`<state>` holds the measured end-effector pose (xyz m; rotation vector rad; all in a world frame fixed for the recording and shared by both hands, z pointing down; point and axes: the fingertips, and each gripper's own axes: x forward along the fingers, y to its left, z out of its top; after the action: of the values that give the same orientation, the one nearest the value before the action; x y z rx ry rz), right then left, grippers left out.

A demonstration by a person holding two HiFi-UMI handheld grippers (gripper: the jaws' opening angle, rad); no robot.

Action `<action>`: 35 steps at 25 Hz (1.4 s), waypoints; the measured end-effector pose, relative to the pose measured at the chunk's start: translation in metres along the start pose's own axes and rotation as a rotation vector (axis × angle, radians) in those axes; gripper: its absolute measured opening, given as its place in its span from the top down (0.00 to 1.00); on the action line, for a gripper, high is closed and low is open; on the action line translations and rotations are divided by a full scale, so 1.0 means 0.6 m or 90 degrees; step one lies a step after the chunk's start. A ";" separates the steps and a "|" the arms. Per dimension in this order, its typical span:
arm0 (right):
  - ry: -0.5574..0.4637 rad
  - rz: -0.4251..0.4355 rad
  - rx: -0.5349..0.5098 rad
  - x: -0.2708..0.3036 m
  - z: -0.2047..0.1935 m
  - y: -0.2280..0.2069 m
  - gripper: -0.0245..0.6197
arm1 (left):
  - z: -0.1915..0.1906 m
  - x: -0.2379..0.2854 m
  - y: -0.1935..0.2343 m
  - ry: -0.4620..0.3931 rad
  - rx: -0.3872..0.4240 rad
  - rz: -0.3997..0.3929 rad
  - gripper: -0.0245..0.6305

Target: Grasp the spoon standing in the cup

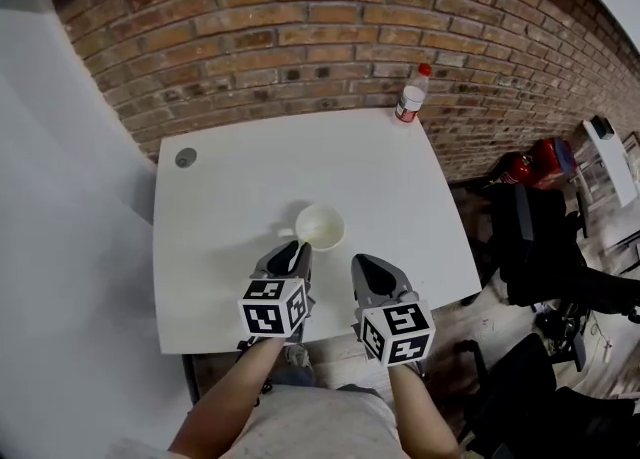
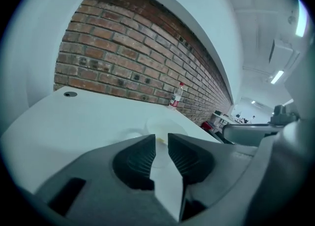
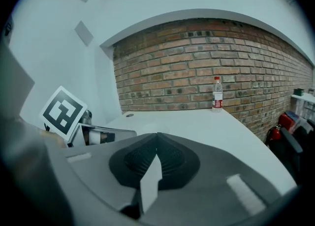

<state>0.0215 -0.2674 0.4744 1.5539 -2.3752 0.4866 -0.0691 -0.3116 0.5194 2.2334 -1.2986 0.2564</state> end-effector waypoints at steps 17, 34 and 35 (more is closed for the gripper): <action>0.018 0.046 -0.009 0.005 -0.007 -0.045 0.95 | -0.003 0.015 -0.005 -0.015 -0.084 0.078 0.89; -0.003 0.142 -0.045 -0.019 0.010 -0.052 0.95 | 0.040 -0.038 -0.043 -0.097 -0.066 0.104 0.96; -0.006 0.148 -0.049 -0.023 0.011 -0.052 0.95 | 0.042 -0.044 -0.048 -0.105 -0.067 0.107 0.96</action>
<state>0.0554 -0.2702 0.4670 1.2581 -2.5624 0.4303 -0.0609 -0.2945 0.4771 2.0958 -1.5529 0.0641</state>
